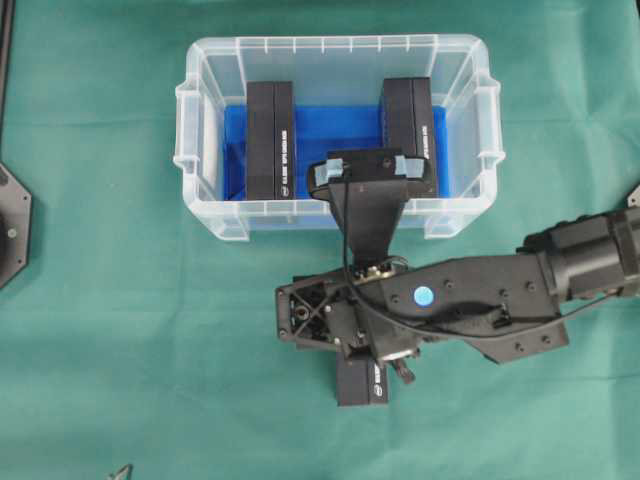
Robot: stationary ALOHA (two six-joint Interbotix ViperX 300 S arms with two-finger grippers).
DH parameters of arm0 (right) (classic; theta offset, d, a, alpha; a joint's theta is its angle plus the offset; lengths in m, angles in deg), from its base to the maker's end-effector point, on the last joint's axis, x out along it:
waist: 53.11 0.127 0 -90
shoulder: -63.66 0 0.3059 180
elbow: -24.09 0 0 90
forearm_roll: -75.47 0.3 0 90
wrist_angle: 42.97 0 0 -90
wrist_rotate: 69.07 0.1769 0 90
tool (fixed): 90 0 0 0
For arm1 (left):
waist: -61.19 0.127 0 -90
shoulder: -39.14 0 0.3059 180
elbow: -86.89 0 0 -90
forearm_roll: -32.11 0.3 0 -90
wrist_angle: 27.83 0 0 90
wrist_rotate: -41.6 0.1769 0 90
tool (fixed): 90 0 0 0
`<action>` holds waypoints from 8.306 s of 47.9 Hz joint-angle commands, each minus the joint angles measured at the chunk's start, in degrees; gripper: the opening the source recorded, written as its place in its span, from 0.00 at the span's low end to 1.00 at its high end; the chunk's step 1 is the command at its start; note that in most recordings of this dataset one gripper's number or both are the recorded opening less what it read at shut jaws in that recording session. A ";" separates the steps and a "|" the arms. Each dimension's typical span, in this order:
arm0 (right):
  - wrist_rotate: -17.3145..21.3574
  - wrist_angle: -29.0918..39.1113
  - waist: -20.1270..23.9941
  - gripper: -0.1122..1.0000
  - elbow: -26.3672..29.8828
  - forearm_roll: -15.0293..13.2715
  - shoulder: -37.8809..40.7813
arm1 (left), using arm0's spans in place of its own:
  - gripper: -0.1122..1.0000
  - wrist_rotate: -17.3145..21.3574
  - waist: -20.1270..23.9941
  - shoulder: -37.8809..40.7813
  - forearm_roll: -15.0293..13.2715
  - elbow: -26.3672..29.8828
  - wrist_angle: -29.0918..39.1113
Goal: Take the box out of the case with the right arm.
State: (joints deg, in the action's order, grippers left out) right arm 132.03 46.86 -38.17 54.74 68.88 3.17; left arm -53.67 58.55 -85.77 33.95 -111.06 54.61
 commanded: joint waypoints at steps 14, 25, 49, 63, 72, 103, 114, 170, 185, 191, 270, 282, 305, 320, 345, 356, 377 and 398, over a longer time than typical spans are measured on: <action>0.79 -0.70 1.85 0.89 -5.98 0.18 -7.91 | 0.10 0.09 0.09 0.44 0.18 1.49 -0.09; 3.96 -3.69 3.43 0.89 -16.52 0.26 -15.47 | 0.10 0.18 0.18 0.53 0.18 1.49 -0.09; 11.69 -5.45 9.76 0.89 -37.88 2.11 -34.01 | 0.10 0.26 0.09 0.35 0.18 1.41 -0.09; 12.04 -5.54 9.93 0.89 -41.75 1.67 -38.14 | 0.10 0.26 0.18 0.26 0.18 1.41 -0.09; 11.16 -5.54 8.26 0.89 -42.28 1.32 -38.85 | 0.10 0.26 0.18 0.26 0.18 1.41 -0.09; -23.91 -6.06 -23.12 0.89 -47.20 0.62 -44.65 | 0.10 0.26 0.18 0.53 0.18 1.49 -0.09; -32.78 -7.56 -31.82 0.89 -47.29 0.62 -44.56 | 0.10 0.26 0.09 0.53 0.18 1.49 -0.09; -34.63 -9.14 -33.40 0.89 -43.24 0.88 -41.04 | 0.10 0.18 0.18 0.53 0.26 1.58 -0.18; -34.45 -9.14 -30.32 0.89 -31.11 0.97 -29.44 | 0.10 0.18 0.18 0.53 0.18 1.49 -0.09; -34.45 -9.05 -29.00 0.89 -24.61 0.97 -23.82 | 0.10 0.18 0.18 0.53 0.18 1.58 -0.09; -31.90 -6.94 -22.94 0.89 17.75 1.85 9.05 | 0.10 0.18 0.18 -0.18 0.18 1.58 -0.18; -31.90 -8.79 -22.94 0.89 17.75 2.20 9.23 | 0.10 0.09 0.18 -0.18 0.18 1.58 -0.18; -31.82 -9.49 -22.85 0.93 17.75 2.55 9.67 | 0.10 0.09 0.18 -0.35 0.18 1.58 -0.18; -31.82 -9.49 -22.85 0.93 17.75 2.55 9.67 | 0.10 0.18 0.18 -0.18 0.18 1.58 -0.09; -31.73 -9.40 -22.85 0.93 17.75 2.37 9.76 | 0.10 0.18 0.18 -0.18 0.18 1.58 -0.09; -31.64 -9.32 -22.85 0.93 17.75 2.11 9.84 | 0.10 0.18 0.18 -0.18 0.18 1.58 -0.09; -31.73 -9.58 -22.85 0.93 16.79 1.76 12.13 | 0.10 0.09 0.09 -0.18 0.18 1.58 -0.09; -31.64 -13.45 -23.55 0.93 11.95 1.49 12.92 | 0.10 0.09 0.09 -0.18 0.18 1.58 -0.18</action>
State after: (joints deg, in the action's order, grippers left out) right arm 100.30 34.55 -61.55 66.96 70.37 17.58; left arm -53.58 58.55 -86.21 34.04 -110.97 54.70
